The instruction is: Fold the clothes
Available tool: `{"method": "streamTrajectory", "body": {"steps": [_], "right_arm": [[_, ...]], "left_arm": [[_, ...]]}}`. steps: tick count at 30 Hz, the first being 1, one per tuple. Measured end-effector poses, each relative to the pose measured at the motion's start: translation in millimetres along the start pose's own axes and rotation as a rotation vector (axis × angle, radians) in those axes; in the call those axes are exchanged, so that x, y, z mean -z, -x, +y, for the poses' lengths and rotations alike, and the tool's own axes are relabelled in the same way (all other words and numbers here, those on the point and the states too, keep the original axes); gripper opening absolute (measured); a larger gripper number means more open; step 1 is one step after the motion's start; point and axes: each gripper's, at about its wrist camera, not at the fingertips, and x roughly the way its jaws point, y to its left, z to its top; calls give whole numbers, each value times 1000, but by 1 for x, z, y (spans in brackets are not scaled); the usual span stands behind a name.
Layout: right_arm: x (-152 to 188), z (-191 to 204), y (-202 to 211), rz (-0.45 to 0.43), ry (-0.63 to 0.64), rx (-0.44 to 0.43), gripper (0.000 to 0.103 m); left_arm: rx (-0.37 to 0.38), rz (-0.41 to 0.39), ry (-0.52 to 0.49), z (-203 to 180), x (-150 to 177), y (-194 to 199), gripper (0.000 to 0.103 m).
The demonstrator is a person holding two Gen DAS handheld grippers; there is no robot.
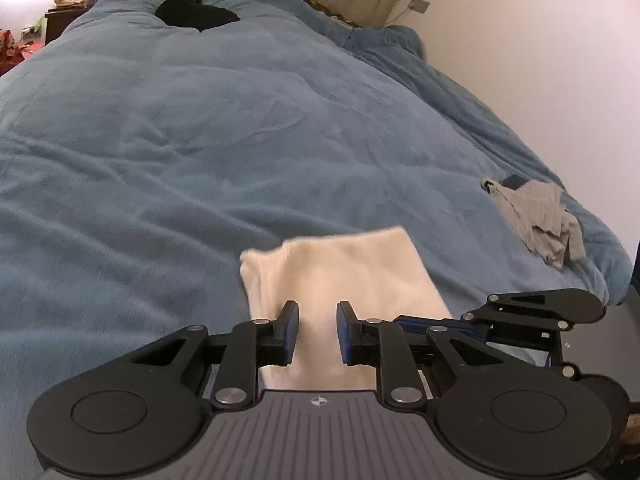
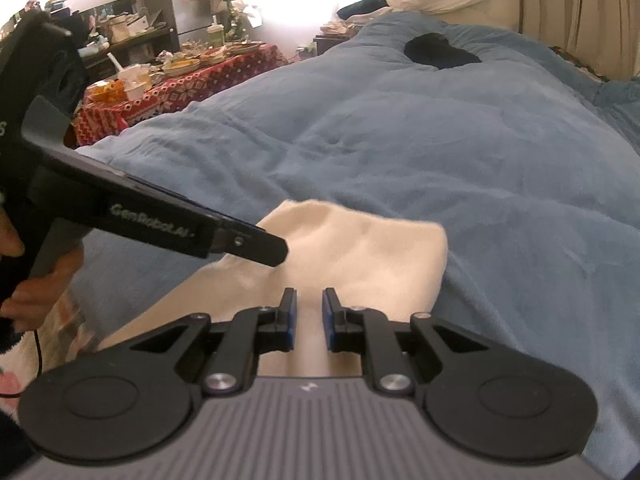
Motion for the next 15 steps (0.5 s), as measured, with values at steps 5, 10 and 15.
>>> {"method": "streamTrajectory", "body": {"steps": [5,10,15], "right_arm": [[-17,-18,-24,-12,-8,46,14],[-21,-27,-36,-8,-29,51,9],[-2,-10,-15,-4,3,30,10]], "left_arm": [[24,-2,-29,-7,-17,-17,18],[15,17,0,-2,-16,-27,14],[4,12,-4,-4,4,-4,13]]}}
